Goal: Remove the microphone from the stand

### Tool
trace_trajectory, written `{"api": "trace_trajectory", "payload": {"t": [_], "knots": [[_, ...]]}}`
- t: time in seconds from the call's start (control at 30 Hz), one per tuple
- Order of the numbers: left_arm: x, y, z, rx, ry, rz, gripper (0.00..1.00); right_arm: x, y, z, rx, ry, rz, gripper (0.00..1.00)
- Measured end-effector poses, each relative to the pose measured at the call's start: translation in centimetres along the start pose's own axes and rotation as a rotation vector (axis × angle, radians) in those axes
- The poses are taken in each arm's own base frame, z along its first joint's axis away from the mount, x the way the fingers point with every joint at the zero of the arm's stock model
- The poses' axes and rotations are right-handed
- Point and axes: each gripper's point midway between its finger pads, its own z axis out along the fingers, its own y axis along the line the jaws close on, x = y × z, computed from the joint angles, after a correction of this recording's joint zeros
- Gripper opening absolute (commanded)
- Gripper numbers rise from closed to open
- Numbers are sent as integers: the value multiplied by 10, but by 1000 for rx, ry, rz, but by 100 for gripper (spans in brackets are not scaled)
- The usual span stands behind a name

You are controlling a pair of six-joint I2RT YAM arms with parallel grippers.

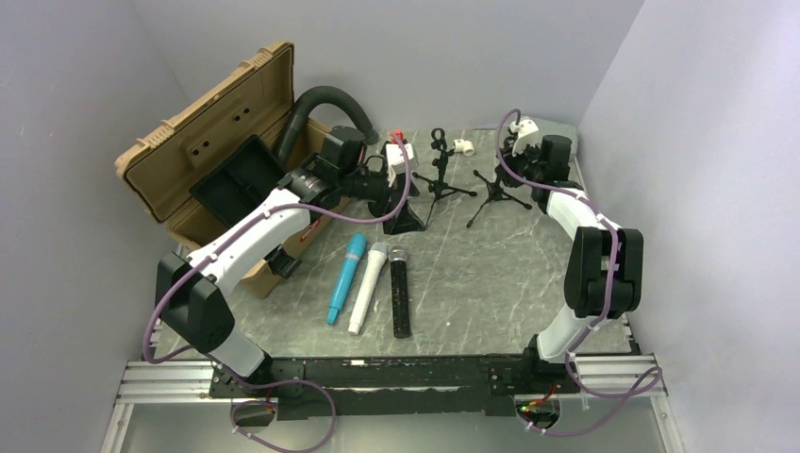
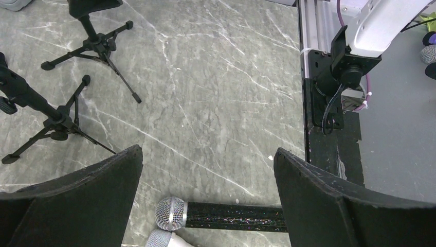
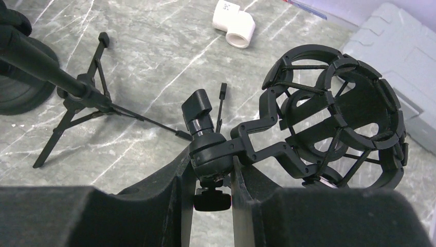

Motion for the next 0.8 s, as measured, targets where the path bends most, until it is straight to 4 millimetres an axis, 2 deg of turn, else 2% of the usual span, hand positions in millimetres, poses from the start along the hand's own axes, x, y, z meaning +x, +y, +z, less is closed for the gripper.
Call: {"api": "trace_trajectory", "payload": {"t": [0.2, 0.53, 0.73, 0.8], "knots": [[0, -4, -3, -2, -3, 3, 99, -3, 6, 12, -10, -23, -40, 0], [-3, -9, -10, -12, -11, 27, 99, -3, 6, 14, -4, -46, -50, 0], [3, -8, -10, -14, -1, 22, 99, -2, 5, 11, 9, -44, -54, 16], [3, -8, -10, -16, -1, 23, 99, -2, 5, 11, 11, -42, -53, 26]]}}
